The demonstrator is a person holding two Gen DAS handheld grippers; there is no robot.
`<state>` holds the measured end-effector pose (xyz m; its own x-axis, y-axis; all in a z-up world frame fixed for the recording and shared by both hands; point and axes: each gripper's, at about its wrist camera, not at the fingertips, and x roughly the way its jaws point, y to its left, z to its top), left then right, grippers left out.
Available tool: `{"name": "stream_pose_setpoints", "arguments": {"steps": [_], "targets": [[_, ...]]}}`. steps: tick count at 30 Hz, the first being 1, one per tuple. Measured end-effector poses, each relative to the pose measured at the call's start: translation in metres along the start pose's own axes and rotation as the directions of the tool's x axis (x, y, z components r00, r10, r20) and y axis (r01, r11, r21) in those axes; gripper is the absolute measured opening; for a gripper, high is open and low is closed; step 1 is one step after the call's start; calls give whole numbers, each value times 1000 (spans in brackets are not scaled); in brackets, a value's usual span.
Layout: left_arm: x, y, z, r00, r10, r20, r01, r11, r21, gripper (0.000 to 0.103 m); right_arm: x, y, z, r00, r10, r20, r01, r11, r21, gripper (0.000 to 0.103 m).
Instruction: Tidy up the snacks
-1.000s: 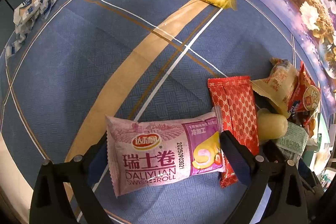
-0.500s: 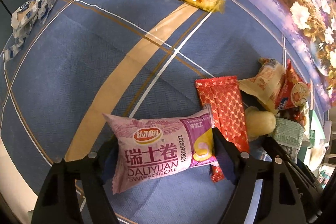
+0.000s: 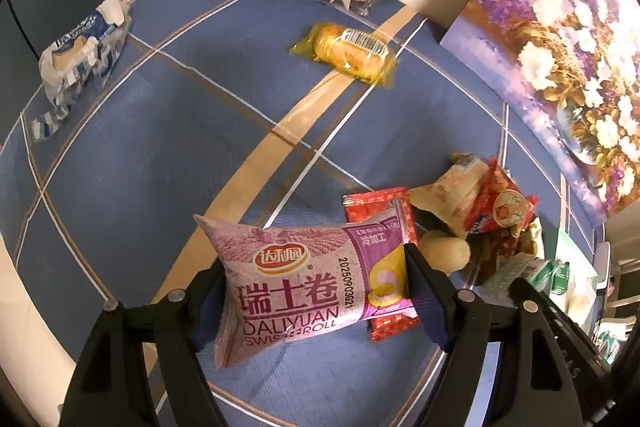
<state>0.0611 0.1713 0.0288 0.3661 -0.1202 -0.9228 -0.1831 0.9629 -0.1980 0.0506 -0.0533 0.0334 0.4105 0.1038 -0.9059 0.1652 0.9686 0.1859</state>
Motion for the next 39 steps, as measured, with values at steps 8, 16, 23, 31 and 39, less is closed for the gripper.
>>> {"name": "stream_pose_setpoints", "arguments": {"steps": [8,16,23,31,39], "targets": [[-1,-7,-1,1000,9,-20,-9,1000,6,80,21,-1,-7,998,31,-63,-30,999,12,43],[11,-8,1,999,7,-36,-7,1000,-4,80,47,-5,-10,996,22,-89,-19,999,30,64],[16,-8,1,999,8,-44,-8,1000,-3,80,49,1,-9,998,-15,-56,15,1000,3,63],[22,-7,0,999,3,-54,-3,1000,-10,80,43,9,-7,999,-28,-27,27,999,-34,51],[14,-7,0,999,-5,-39,5,1000,-4,80,14,6,-4,1000,2,13,-2,1000,-13,51]]}}
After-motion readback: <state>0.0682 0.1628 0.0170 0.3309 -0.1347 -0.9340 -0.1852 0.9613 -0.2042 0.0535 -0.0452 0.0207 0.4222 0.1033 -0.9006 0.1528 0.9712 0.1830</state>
